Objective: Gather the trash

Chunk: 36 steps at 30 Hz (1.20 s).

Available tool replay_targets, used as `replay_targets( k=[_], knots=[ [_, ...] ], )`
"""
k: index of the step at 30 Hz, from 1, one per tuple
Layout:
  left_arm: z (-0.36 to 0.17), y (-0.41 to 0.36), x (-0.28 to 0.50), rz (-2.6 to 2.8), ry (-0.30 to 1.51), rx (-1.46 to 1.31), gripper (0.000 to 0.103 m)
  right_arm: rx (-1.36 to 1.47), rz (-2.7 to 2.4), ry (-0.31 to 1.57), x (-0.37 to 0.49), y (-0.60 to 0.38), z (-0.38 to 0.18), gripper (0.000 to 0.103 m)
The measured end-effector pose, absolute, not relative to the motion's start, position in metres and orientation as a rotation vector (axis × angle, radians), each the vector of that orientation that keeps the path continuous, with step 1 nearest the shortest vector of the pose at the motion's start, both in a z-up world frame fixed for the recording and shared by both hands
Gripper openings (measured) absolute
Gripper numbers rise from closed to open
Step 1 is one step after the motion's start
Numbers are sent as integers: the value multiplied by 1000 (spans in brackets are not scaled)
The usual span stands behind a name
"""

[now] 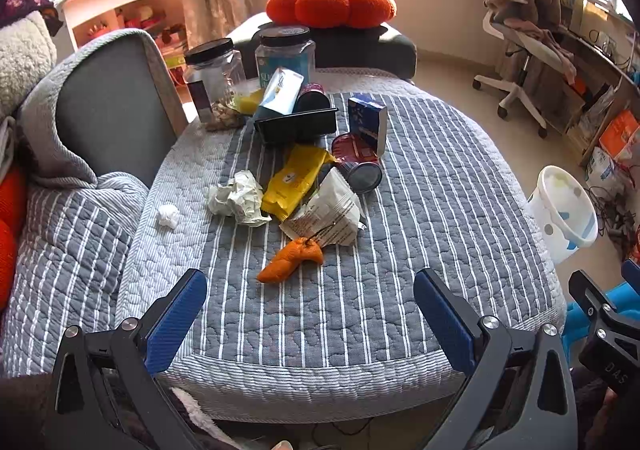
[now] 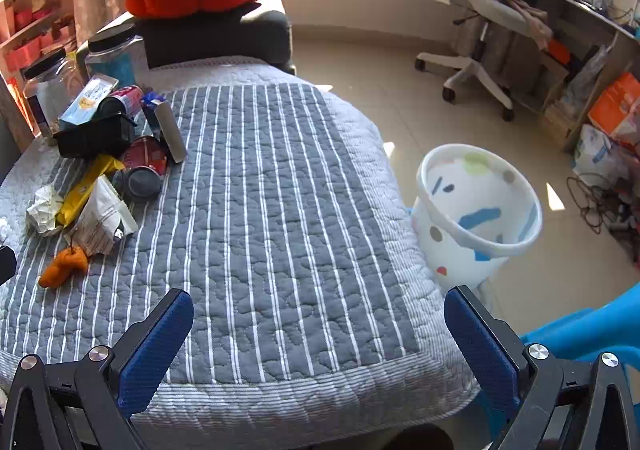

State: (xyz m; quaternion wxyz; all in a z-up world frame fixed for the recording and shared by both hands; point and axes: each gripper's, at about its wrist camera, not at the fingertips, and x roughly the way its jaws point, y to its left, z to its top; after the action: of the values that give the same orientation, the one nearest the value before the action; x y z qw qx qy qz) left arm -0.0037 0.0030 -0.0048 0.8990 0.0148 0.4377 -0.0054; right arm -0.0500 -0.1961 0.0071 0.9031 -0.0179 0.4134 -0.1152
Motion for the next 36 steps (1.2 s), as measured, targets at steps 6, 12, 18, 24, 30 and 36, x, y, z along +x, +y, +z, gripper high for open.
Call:
replay_targets(
  k=[6, 12, 18, 24, 30, 36],
  knots=[
    [-5, 3, -4, -12, 907, 30, 103, -36, -238, 855, -50, -196, 7, 103],
    [-5, 3, -4, -12, 907, 29, 103, -36, -239, 855, -50, -196, 7, 103],
    [-5, 4, -4, -11, 905, 32, 103, -30, -239, 855, -50, -197, 7, 103],
    [-5, 4, -3, -6, 905, 34, 103, -24, -239, 855, -50, -198, 8, 103],
    [-5, 5, -3, -11, 903, 30, 103, -25, -243, 858, -50, -197, 7, 103],
    [-4, 5, -4, -10, 900, 28, 103, -15, -247, 859, -49, -198, 7, 103]
  ],
)
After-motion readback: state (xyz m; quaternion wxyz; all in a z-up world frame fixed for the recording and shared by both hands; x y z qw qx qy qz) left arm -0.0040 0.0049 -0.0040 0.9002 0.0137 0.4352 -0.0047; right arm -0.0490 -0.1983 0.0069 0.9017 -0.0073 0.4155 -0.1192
